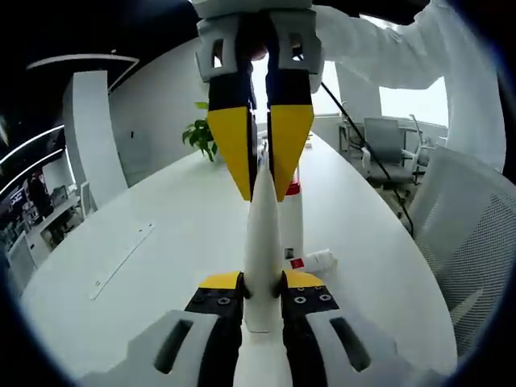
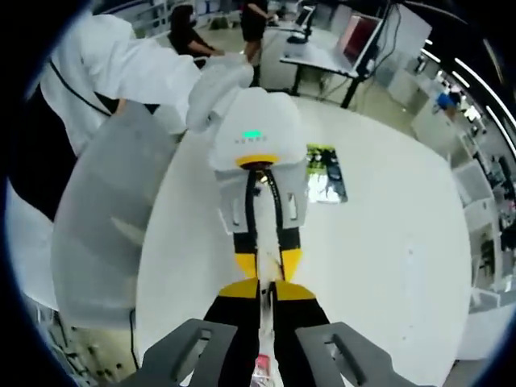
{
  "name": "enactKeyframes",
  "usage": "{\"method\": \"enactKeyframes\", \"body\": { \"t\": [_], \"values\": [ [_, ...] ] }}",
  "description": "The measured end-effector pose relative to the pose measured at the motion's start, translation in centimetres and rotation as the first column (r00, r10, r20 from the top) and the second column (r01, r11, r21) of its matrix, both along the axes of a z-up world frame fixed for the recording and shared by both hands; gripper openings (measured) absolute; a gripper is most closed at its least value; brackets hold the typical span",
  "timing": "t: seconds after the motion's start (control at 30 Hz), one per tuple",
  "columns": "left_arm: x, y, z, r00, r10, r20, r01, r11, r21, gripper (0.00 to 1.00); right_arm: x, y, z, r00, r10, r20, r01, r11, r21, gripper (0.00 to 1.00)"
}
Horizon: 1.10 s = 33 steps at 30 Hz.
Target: Arrange the skincare products in the storage area until every visible bottle or jar stands upright without overlapping.
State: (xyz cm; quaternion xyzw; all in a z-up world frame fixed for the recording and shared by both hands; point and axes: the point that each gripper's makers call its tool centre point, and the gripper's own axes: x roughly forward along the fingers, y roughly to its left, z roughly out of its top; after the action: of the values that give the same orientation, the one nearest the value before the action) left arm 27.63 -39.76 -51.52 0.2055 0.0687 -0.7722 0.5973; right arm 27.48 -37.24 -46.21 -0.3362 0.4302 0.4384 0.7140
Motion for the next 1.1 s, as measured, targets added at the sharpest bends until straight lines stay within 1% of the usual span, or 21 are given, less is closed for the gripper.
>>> {"method": "enactKeyframes", "body": {
  "t": [0.1,0.17,0.37,0.5,0.57,0.6,0.63,0.7,0.77,0.83,0.93,1.0,1.03,1.1],
  "values": [
    [0.8,-0.8,0.0,0.999,0.021,0.025,-0.02,1.0,-0.009,0.13,0.9,-0.8,-0.1,1.0,-0.016,0.01,0.016,1.0,-0.007,0.0],
    [1.7,-1.3,-0.1,0.999,0.035,0.033,-0.034,0.999,-0.014,0.13,1.3,-1.1,-0.2,1.0,-0.02,0.014,0.02,1.0,-0.014,0.0],
    [2.5,-2.8,-0.2,0.999,0.047,0.021,-0.047,0.999,-0.028,0.13,2.1,-2.5,-0.3,0.999,-0.034,0.007,0.035,0.999,-0.04,0.0],
    [3.8,-3.9,-0.6,0.998,0.063,0.0,-0.063,0.997,-0.055,0.13,2.4,-3.6,-0.4,0.998,-0.057,-0.003,0.057,0.997,-0.053,0.0],
    [3.6,-4.4,-0.5,0.997,0.067,-0.024,-0.068,0.996,-0.06,0.13,2.5,-4.1,-0.4,0.998,-0.063,-0.004,0.063,0.996,-0.058,0.0],
    [3.6,-4.7,-0.4,0.997,0.069,-0.046,-0.071,0.996,-0.058,0.13,2.5,-4.4,-0.4,0.998,-0.068,-0.007,0.067,0.996,-0.06,0.0],
    [3.6,-4.9,-0.4,0.997,0.066,-0.05,-0.069,0.996,-0.059,0.13,2.6,-4.7,-0.4,0.997,-0.071,-0.01,0.07,0.996,-0.063,0.0],
    [3.0,-5.1,-0.3,0.996,0.067,-0.066,-0.071,0.996,-0.057,0.14,2.7,-5.1,-0.4,0.997,-0.078,-0.014,0.077,0.995,-0.069,0.0],
    [3.0,-5.5,-0.3,0.996,0.065,-0.065,-0.069,0.996,-0.058,0.14,2.7,-5.6,-0.4,0.996,-0.083,-0.02,0.082,0.994,-0.079,0.0],
    [2.5,-6.0,-0.2,0.996,0.059,-0.068,-0.063,0.996,-0.055,0.14,2.6,-5.9,-0.4,0.996,-0.087,-0.027,0.085,0.993,-0.088,0.0],
    [2.5,-6.6,-0.3,0.995,0.058,-0.085,-0.062,0.997,-0.052,0.14,2.5,-6.3,-0.4,0.995,-0.093,-0.039,0.089,0.991,-0.102,0.0],
    [2.2,-6.9,-0.3,0.992,0.061,-0.111,-0.066,0.997,-0.046,0.14,2.4,-6.5,-0.3,0.995,-0.094,-0.045,0.089,0.99,-0.108,0.0],
    [1.8,-7.0,-0.4,0.989,0.062,-0.138,-0.068,0.997,-0.04,0.14,2.3,-6.7,-0.3,0.994,-0.096,-0.052,0.089,0.989,-0.114,0.0],
    [1.9,-7.2,-0.4,0.988,0.055,-0.144,-0.061,0.997,-0.038,0.14,2.1,-6.9,-0.3,0.993,-0.098,-0.065,0.089,0.989,-0.12,0.0]
  ]
}}
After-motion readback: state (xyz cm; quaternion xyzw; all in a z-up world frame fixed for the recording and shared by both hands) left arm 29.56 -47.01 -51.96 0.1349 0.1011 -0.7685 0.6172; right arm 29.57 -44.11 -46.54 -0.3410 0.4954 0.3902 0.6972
